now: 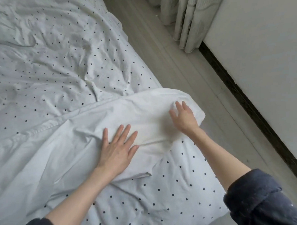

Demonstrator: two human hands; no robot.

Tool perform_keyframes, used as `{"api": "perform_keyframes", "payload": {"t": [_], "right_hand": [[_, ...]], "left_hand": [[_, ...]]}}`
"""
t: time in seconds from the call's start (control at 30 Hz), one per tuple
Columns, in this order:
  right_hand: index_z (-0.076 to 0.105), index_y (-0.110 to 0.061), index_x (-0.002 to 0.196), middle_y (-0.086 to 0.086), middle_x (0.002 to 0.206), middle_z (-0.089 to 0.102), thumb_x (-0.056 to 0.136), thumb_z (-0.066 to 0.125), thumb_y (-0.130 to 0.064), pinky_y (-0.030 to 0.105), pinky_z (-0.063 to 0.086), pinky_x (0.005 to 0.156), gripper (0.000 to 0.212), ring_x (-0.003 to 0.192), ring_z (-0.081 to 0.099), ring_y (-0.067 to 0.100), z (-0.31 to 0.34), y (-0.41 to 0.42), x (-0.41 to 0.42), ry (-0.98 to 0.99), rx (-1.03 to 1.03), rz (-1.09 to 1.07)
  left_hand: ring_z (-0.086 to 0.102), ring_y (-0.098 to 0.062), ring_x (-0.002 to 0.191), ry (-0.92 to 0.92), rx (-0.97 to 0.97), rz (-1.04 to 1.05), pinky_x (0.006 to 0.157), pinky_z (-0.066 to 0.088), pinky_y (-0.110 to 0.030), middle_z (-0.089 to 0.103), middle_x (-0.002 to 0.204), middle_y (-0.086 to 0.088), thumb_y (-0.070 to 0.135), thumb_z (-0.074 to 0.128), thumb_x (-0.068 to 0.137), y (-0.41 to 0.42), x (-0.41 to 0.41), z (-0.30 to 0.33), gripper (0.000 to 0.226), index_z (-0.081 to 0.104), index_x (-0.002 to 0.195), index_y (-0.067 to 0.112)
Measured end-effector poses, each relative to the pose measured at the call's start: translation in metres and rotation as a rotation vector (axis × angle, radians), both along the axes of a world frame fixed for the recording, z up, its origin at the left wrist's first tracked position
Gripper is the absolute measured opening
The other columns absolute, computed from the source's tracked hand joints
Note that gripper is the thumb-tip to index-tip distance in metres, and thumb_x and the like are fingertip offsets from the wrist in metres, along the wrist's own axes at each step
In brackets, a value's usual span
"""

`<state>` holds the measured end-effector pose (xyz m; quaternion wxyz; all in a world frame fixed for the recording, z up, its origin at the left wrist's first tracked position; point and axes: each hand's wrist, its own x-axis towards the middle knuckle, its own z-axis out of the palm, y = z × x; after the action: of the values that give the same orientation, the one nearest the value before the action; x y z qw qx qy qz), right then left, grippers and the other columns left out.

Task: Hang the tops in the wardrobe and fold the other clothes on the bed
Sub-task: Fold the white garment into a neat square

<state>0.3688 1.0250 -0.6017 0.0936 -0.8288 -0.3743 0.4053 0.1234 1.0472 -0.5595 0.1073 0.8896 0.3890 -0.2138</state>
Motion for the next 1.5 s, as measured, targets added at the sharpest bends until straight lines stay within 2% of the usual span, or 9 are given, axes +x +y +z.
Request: {"api": "perform_keyframes", "payload": {"t": [0.1,0.37,0.5,0.6,0.73,0.93,1.1,1.33,1.5], "right_hand": [[0.023,-0.019,0.148,0.007,0.158,0.007,0.1,0.034,-0.037,0.044,0.02,0.114,0.052,0.144,0.01,0.026,0.009,0.003,-0.073,-0.04,0.127,0.163],[0.014,-0.022,0.146,0.003,0.156,0.002,0.098,0.028,-0.045,0.054,0.009,0.109,0.055,0.143,0.002,0.023,0.025,-0.001,-0.216,-0.205,0.175,0.456],[0.014,-0.021,0.149,0.001,0.158,0.006,0.098,0.03,-0.044,0.05,0.011,0.111,0.058,0.145,0.006,0.022,0.041,0.007,-0.262,-0.232,0.219,0.467],[0.023,-0.02,0.148,0.005,0.159,0.009,0.099,0.036,-0.037,0.044,0.009,0.115,0.054,0.146,0.008,0.023,0.056,0.002,-0.309,-0.179,0.315,0.446],[0.029,-0.02,0.147,0.007,0.157,0.014,0.098,0.041,-0.028,0.048,0.01,0.114,0.051,0.145,0.012,0.024,0.068,-0.006,-0.381,-0.161,0.422,0.607],[0.035,-0.02,0.143,0.002,0.154,0.024,0.096,0.041,-0.028,0.055,0.003,0.113,0.048,0.145,0.012,0.021,0.078,0.027,-0.453,-0.287,0.443,0.825],[0.045,-0.021,0.136,-0.003,0.134,0.052,0.095,0.042,-0.034,0.055,-0.003,0.114,0.043,0.134,0.035,0.015,0.097,0.048,-0.49,-0.283,0.396,0.903],[0.059,-0.014,0.112,0.004,0.112,0.06,0.097,0.041,-0.032,0.044,0.014,0.111,0.03,0.114,0.051,0.025,0.12,0.118,-0.517,-0.473,0.508,0.838],[0.036,-0.021,0.14,0.001,0.146,0.036,0.098,0.038,-0.037,0.053,0.004,0.114,0.044,0.138,0.024,0.019,0.112,0.141,-0.54,-0.472,0.384,0.756]], "left_hand": [[0.038,-0.033,0.134,-0.012,0.05,0.058,0.103,0.022,-0.068,0.045,0.144,-0.008,0.042,0.024,0.091,0.005,-0.04,0.017,0.055,0.054,0.133,0.021],[-0.008,-0.027,0.145,0.135,0.137,0.504,0.11,0.001,-0.06,-0.007,0.159,-0.005,0.046,0.043,0.093,0.003,-0.194,0.027,0.065,0.016,0.15,0.03],[0.028,-0.032,0.14,-0.02,0.143,0.52,0.104,0.02,-0.065,0.027,0.153,-0.013,0.057,0.043,0.087,-0.015,-0.248,0.04,0.059,0.049,0.136,0.025],[0.056,-0.034,0.118,-0.169,0.227,0.548,0.096,0.037,-0.062,0.047,0.14,-0.015,0.043,0.071,0.076,-0.026,-0.277,0.046,0.056,0.06,0.125,0.019],[0.054,-0.028,0.113,-0.124,0.104,0.699,0.088,0.041,-0.042,0.056,0.124,-0.004,0.055,0.071,0.071,-0.025,-0.339,0.053,0.075,0.046,0.135,0.023],[0.06,-0.028,0.088,-0.23,-0.281,0.747,0.065,0.038,-0.032,0.06,0.078,0.0,0.04,0.07,0.079,-0.012,-0.441,0.059,0.024,0.055,0.076,0.022],[0.059,-0.016,0.079,-0.266,-0.534,0.75,0.066,0.041,-0.027,0.065,0.085,-0.004,0.032,0.072,0.08,0.022,-0.504,0.088,0.019,0.064,0.083,0.015],[0.056,-0.016,0.089,-0.378,-0.14,0.7,0.074,0.042,-0.029,0.063,0.096,0.005,0.028,0.071,0.082,0.148,-0.551,0.139,0.008,0.065,0.087,0.026],[0.055,-0.024,0.108,-0.313,0.037,0.793,0.088,0.044,-0.036,0.061,0.116,0.0,0.028,0.06,0.088,0.182,-0.561,0.097,0.018,0.064,0.104,0.019]]}}
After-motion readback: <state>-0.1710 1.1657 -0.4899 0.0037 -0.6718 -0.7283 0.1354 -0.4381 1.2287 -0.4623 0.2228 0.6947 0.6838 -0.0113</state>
